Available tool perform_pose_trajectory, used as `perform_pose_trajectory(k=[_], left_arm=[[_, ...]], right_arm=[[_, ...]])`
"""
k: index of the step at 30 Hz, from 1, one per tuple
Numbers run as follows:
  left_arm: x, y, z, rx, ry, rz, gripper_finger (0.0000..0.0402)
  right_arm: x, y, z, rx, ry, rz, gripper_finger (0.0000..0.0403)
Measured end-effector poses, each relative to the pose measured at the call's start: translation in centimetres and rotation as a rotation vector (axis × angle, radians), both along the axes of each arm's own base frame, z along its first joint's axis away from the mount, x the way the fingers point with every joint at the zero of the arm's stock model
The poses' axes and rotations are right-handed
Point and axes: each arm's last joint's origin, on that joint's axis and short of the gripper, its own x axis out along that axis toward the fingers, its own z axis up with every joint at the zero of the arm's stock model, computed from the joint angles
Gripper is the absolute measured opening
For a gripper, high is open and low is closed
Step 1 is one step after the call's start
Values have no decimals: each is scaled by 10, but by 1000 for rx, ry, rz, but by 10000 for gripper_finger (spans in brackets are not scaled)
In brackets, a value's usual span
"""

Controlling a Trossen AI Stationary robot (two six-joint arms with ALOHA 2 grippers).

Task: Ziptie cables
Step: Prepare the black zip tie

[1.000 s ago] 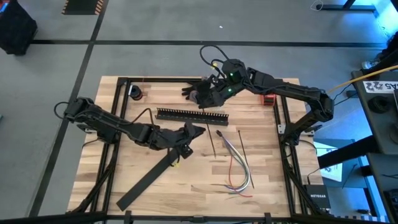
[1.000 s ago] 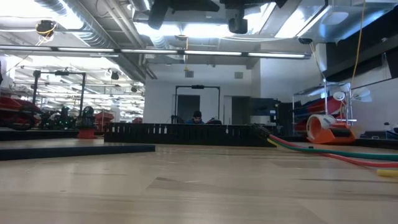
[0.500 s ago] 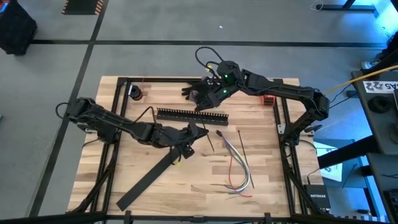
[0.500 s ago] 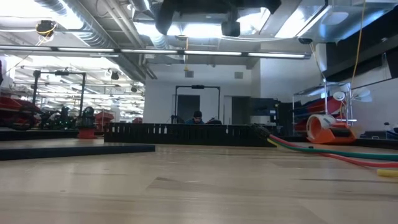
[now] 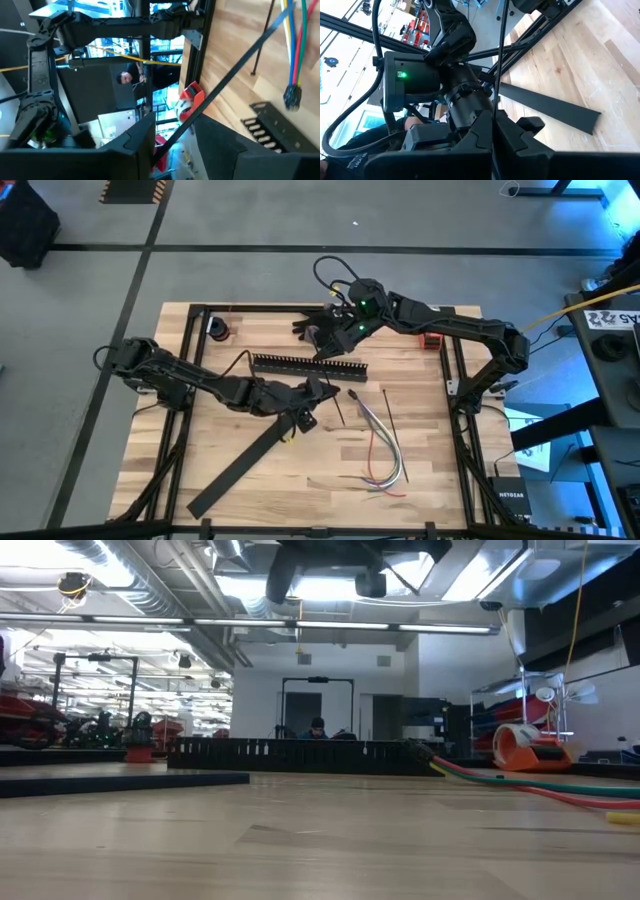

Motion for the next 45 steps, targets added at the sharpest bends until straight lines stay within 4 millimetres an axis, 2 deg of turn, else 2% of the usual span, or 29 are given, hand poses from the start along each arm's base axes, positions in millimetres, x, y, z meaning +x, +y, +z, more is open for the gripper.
perform_pose_trajectory(k=[4, 6, 8, 14, 21, 27, 32, 37, 45], left_arm=[[0, -3, 1, -109, -50, 12, 65], [-1, -4, 2, -197, -82, 26, 29], [-3, -6, 5, -325, -130, 45, 8], [-12, -8, 21, -810, -321, 113, 2], [-38, -2, 57, -1365, -557, 143, 2], [-62, 4, 82, -1679, -692, 137, 1], [-83, 10, 94, -1835, -747, 200, 1], [-96, 19, 100, -1890, -798, 245, 1], [-85, 24, 91, -1948, -765, 270, 1]], right_arm=[[0, -1, 0, -22, -5, -18, 1], [0, -1, 0, -44, -13, -23, 1], [1, -1, -1, -74, -24, -31, 1], [2, -3, 0, -287, -122, -40, 1], [7, 5, 2, -644, -271, -18, 1], [14, 10, 14, -886, -432, -64, 1], [16, 6, 24, -1089, -508, -178, 1], [17, 3, 29, -1278, -516, -259, 1], [17, 1, 30, -1401, -517, -275, 1]])
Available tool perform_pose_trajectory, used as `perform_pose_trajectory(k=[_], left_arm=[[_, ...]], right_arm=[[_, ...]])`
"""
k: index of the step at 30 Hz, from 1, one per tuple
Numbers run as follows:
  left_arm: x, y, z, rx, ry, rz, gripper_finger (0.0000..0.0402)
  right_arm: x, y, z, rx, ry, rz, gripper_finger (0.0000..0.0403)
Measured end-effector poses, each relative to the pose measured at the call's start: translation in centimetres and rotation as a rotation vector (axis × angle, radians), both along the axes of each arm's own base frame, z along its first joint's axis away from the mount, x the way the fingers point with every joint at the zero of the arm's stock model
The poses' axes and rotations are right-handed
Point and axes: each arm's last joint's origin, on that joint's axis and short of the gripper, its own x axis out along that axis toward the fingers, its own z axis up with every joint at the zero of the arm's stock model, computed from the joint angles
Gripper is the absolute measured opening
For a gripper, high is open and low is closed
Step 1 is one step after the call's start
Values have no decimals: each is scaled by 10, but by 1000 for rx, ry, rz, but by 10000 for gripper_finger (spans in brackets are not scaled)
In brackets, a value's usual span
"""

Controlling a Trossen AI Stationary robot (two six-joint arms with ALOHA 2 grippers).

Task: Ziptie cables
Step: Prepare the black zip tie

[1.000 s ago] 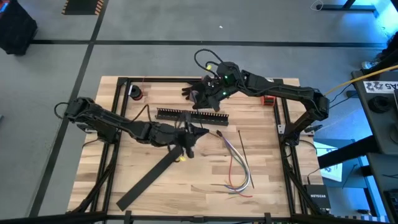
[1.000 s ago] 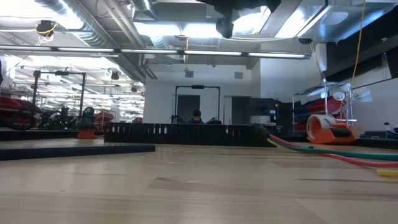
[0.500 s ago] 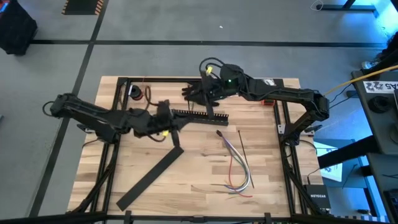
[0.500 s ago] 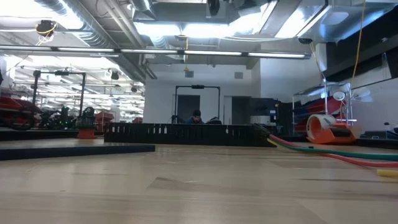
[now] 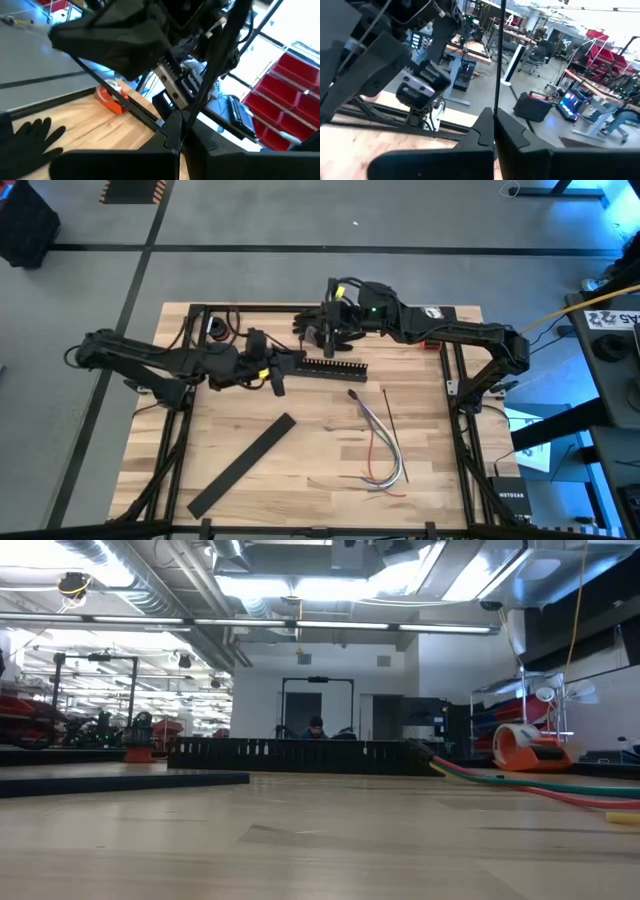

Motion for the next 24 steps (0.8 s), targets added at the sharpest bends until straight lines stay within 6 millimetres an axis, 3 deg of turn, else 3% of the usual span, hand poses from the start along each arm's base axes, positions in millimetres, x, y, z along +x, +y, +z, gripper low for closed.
perform_pose_trajectory(k=[12, 21, 24], left_arm=[[-3, 1, 3, 200, 60, -9, 10], [-3, 1, 3, 289, 90, -20, 60], [-4, 1, 2, 325, 112, -19, 49]], right_arm=[[-3, 1, -18, 97, 183, 49, 1], [-4, 5, -25, 138, 256, 50, 0], [-4, 5, -27, 137, 266, 31, 0]])
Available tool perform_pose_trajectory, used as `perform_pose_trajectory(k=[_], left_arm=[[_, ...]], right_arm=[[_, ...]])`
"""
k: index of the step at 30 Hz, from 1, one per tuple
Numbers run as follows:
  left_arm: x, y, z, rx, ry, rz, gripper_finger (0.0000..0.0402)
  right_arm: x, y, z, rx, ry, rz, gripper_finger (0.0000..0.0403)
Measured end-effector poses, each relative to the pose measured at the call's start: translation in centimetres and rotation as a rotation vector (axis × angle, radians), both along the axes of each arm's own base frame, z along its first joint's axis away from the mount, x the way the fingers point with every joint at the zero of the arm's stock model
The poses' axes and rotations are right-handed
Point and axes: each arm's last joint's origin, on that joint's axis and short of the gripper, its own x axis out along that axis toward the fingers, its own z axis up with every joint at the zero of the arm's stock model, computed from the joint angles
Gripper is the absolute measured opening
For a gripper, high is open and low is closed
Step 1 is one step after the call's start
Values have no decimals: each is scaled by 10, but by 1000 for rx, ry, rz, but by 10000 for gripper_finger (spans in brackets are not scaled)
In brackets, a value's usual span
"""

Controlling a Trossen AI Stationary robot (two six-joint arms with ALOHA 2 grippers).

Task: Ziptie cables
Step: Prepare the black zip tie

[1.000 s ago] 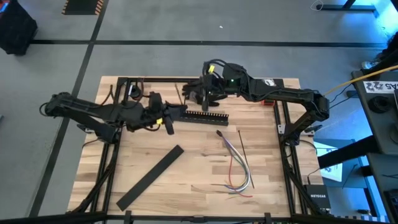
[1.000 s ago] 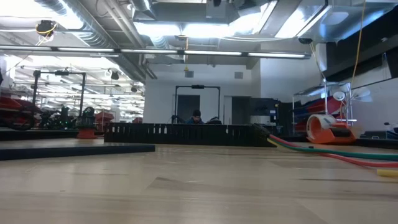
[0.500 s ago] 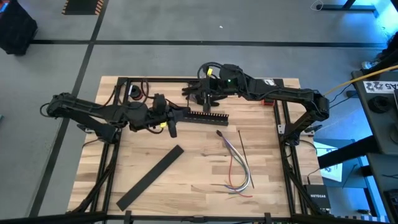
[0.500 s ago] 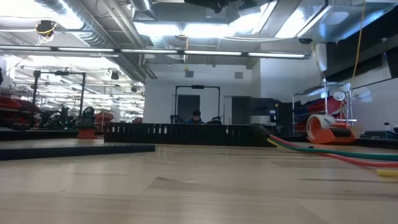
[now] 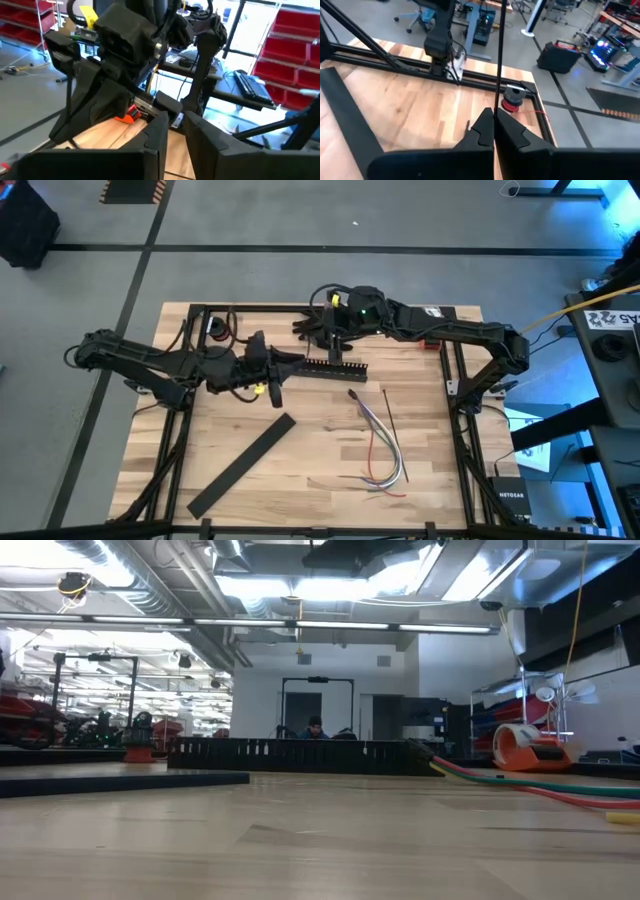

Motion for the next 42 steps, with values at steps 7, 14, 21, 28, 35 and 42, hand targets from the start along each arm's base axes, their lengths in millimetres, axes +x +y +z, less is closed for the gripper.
perform_pose_trajectory(k=[7, 14, 21, 28, 35, 42], left_arm=[[0, 1, -2, -3, 20, 13, 2], [-2, 3, -10, 28, 107, 21, 17], [-5, 4, -14, 203, 225, 2, 62], [5, 2, -20, 600, 374, -50, 123], [13, -2, -26, 1093, 542, -121, 145], [14, -3, -25, 1276, 565, -187, 138]], right_arm=[[0, 0, 1, -9, -7, 6, 0], [1, 0, 3, -35, -20, 19, 0], [-8, 4, 43, 31, -13, 28, 0], [-23, -10, 77, 391, -35, 28, 0], [-30, -26, 78, 744, 18, 82, 0], [-31, -25, 79, 899, 52, 96, 0]])
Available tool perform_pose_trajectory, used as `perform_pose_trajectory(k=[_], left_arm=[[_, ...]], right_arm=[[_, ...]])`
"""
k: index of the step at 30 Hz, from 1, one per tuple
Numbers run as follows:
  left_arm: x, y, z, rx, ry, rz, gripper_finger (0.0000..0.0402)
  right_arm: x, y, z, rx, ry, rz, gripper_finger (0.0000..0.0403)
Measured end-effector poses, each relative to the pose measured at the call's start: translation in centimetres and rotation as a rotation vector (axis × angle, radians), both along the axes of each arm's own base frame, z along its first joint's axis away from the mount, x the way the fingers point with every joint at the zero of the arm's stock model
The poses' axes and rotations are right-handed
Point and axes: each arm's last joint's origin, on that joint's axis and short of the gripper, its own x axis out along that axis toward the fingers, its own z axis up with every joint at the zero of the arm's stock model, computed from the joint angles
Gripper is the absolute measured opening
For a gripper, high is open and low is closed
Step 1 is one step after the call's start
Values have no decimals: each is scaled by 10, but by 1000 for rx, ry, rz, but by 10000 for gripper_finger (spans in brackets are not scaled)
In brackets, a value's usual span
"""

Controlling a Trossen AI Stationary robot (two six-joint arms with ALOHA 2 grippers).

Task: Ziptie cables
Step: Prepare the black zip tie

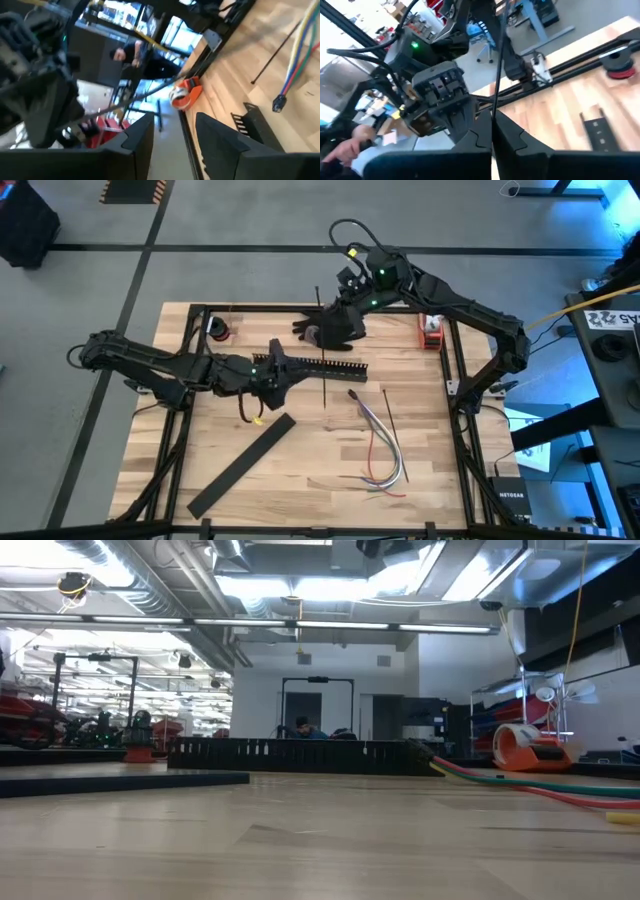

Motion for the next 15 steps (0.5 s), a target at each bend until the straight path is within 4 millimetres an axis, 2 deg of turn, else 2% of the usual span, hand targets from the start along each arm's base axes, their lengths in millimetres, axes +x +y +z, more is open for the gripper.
perform_pose_trajectory(k=[4, 15], left_arm=[[4, -1, -1, 60, 14, -73, 136], [18, -2, -9, 215, 47, -110, 135]], right_arm=[[5, -2, -3, 51, 10, -11, 0], [30, -10, -22, 165, 40, 23, 1]])
